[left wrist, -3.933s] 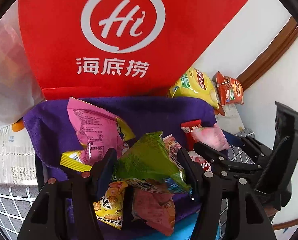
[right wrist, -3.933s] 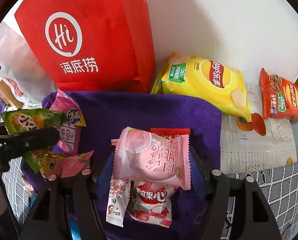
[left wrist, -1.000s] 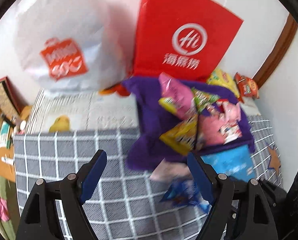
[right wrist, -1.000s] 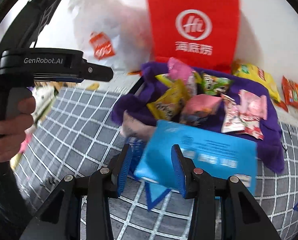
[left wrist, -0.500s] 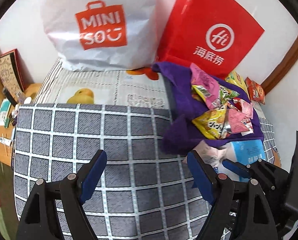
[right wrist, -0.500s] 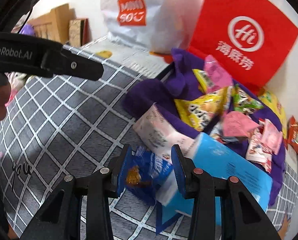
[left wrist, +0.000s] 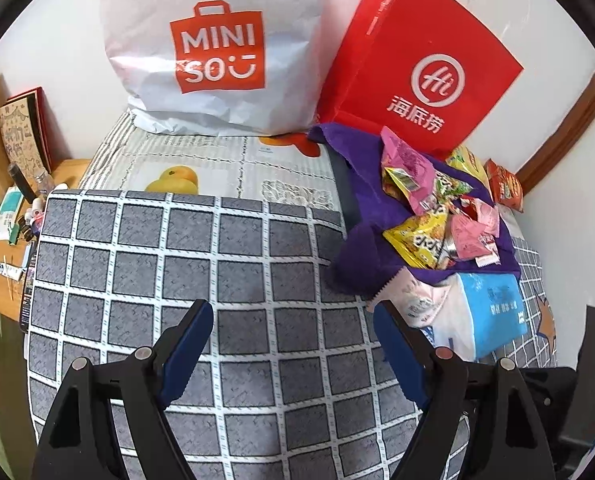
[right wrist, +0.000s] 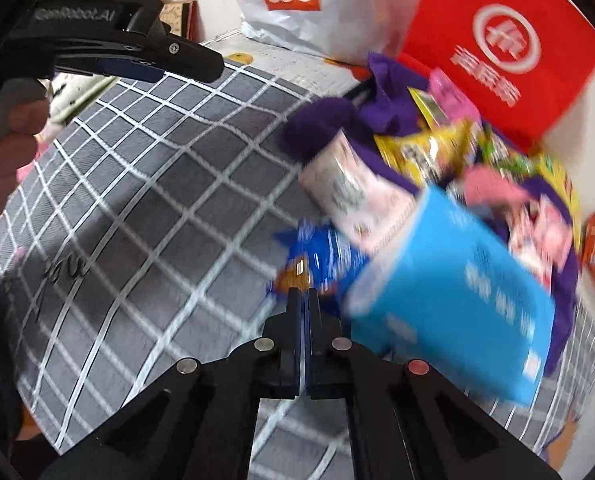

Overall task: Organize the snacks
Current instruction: 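Move both grippers back to the blue tissue pack beside the towel, then grasp the blue chocolate chip cookie packet with the right gripper while the left grasps the white packet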

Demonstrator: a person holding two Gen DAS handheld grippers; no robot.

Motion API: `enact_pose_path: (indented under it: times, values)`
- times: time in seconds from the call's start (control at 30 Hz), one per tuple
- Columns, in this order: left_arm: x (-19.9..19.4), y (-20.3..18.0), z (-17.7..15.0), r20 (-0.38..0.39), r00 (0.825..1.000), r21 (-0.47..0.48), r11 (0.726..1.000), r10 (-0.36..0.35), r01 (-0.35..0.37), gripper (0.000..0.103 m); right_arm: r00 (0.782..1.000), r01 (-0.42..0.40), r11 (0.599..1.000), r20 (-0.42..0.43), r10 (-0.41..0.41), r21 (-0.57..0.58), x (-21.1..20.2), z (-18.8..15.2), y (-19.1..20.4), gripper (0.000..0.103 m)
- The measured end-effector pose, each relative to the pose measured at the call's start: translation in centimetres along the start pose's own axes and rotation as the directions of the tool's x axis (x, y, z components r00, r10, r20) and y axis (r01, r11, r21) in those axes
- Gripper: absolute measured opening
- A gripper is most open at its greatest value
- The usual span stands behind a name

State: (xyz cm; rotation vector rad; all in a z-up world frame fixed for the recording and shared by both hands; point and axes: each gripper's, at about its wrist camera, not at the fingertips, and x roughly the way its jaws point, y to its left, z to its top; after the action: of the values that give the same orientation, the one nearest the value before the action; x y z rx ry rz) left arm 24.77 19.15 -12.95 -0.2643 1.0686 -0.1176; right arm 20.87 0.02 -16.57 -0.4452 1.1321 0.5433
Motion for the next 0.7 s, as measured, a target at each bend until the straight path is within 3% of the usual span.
enact_pose_path:
  times: [0.13,0.2,0.27,0.57,0.63,0.7]
  values:
    - [-0.1,-0.9,-0.4,-0.001,1.000,0.011,1.000,-0.011,0.011,0.081,0.994,-0.060,0.995,0.091,0.053,0.074,-2.1,-1.9,-0.3,0.005]
    - [-0.3,-1.0,-0.7,0.005,1.000,0.010,1.000,-0.020,0.020,0.081,0.988,-0.104,0.985,0.125,0.088,0.134,-2.4,-2.0,-0.6,0.028]
    - [-0.4,-0.8,-0.9,0.006,1.000,-0.002,1.000,-0.024,0.024,0.081,0.985,-0.104,0.982,0.151,0.080,0.157,-2.3,-1.8,-0.1,0.037]
    - [-0.8,0.9,-2.0,0.006,1.000,0.000,1.000,-0.013,0.013,0.081,0.991,0.032,0.996,0.125,-0.042,0.083,1.2,-0.8,2.9,0.036]
    - [-0.6,1.0,-2.1,0.004,1.000,-0.001,1.000,-0.016,0.016,0.081,0.987,0.101,0.994,0.124,-0.106,0.047,1.8,-0.9,3.5,0.031]
    - [-0.5,1.2,-2.3,0.001,1.000,-0.004,1.000,-0.020,0.020,0.081,0.980,0.150,0.988,0.125,-0.153,0.030,2.2,-1.0,3.7,0.018]
